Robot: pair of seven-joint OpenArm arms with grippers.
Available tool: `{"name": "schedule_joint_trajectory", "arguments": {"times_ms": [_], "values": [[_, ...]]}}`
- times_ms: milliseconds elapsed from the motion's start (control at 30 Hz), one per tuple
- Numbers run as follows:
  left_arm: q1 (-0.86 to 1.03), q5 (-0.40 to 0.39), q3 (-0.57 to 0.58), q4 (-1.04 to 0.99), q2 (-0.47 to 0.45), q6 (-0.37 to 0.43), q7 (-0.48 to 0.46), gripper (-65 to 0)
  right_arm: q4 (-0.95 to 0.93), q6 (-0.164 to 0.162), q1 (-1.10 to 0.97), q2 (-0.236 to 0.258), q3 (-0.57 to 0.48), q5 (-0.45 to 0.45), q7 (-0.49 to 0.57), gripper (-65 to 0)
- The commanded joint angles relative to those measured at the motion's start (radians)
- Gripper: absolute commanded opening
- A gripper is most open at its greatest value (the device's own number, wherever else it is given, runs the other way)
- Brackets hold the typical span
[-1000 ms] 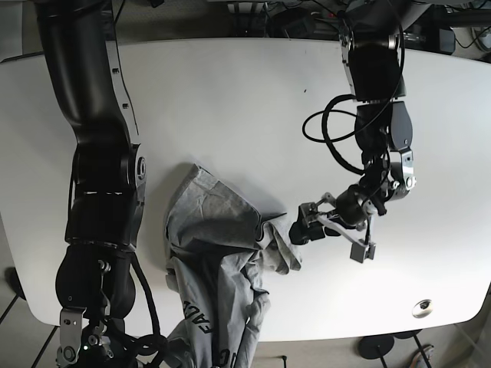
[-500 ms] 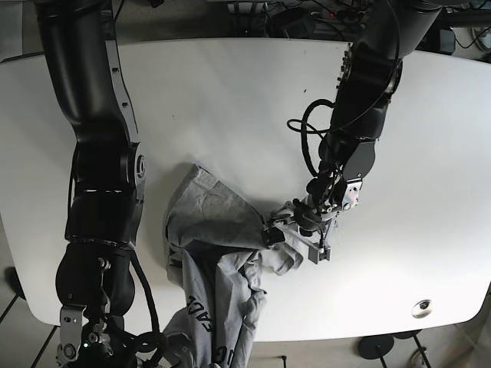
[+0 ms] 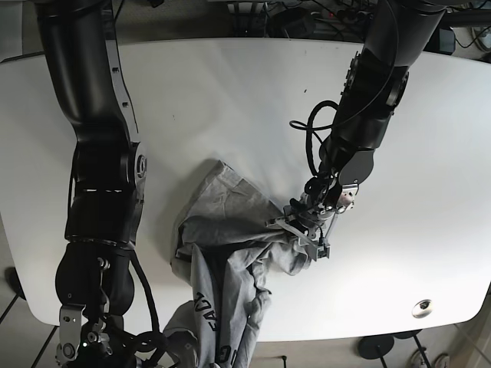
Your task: Fold the T-shirt properly
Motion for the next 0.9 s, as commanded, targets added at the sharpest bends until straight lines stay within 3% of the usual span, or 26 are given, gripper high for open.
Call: {"name": "schedule_joint_trajectory", "arguments": {"times_ms": [33,167,233,333,567,767,900], "values": [[-0.020,0.006,-0.022,0.074,-0.042,-0.020,0.008,-65.0,0.016,-0.005,0.048,0.021,0.005,0.013,0.039,-62.9],[0.040,0.005,-0.105,0.312,-0.120,-0.063,0.019,-65.0,-0.015,-0.016,0.048,0.048,0.051,0.003,0.074,-62.9],[0.048,0.005,-0.125,0.459,-0.164,-0.066,0.100,-65.0,-0.075,-0.016,0.050,0.081,0.055,0.001,0.114,-63.1],[0.040,0.006,-0.186,0.600,-0.224,-0.075,0.187,-65.0,-0.225,-0.017,0.059,0.128,0.052,0.001,0.232,-63.1],[-0.212,0.006,-0.350,0.582,-0.364,-0.267,0.223,-65.0,-0.730,-0.010,0.213,0.182,0.018,-0.115,0.591,-63.1],[-0.491,0.006,-0.358,0.410,-0.438,-0.395,0.223,-65.0,-0.750,-0.014,0.213,0.179,0.026,-0.105,0.601,-63.1],[-0.463,0.003,-0.389,0.410,-0.459,-0.407,0.223,-65.0,-0.742,-0.016,0.213,0.183,0.031,-0.103,0.548,-63.1]]}}
